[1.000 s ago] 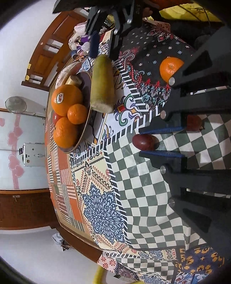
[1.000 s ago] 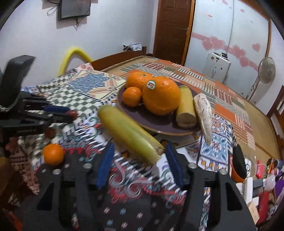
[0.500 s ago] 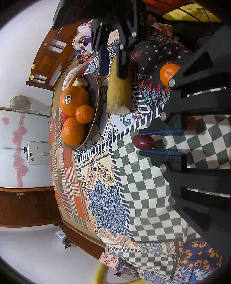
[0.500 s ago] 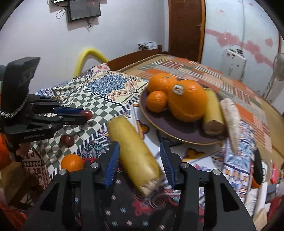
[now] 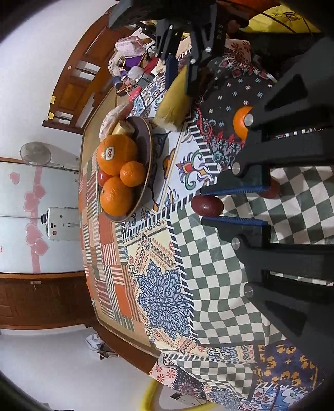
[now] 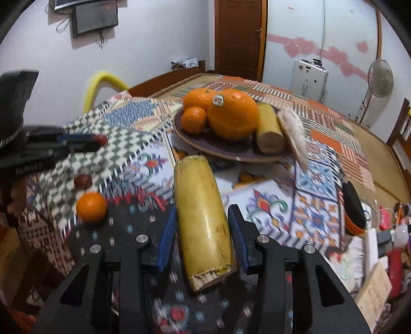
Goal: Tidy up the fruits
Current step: 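Lift the date with the left tool while the right tool raises the corn cob upright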
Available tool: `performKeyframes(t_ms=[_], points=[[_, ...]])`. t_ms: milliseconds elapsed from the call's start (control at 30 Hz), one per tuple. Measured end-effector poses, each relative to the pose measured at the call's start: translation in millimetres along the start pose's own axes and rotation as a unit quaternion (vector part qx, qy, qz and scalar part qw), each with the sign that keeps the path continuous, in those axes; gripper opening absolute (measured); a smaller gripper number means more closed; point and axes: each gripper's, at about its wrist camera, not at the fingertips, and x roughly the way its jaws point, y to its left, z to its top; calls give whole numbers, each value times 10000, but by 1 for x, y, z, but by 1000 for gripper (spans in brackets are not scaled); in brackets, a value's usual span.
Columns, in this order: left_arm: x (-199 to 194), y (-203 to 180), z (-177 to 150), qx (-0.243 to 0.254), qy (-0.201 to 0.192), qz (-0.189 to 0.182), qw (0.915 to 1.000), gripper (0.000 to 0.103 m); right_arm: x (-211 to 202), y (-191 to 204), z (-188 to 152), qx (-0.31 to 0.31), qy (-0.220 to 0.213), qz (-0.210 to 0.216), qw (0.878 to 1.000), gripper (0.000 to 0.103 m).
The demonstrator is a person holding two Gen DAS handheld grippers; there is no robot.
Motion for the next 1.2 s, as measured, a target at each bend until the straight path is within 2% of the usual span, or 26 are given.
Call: performKeyframes(t_ms=[200, 467, 833, 1200], points=[[5, -7, 4, 15, -12, -51, 10000, 15, 9, -4, 15, -104, -75, -40, 9999, 38], [12, -12, 15, 77, -41, -51, 9999, 15, 12, -19, 17, 308, -331, 184, 9988, 36], [17, -23, 61, 132, -378, -86, 9992, 15, -31, -33, 49, 460, -1100, -105, 9928, 34], [35, -35, 103, 295, -529, -68, 9981, 15, -27, -52, 86, 583, -1340, -173, 9891, 32]])
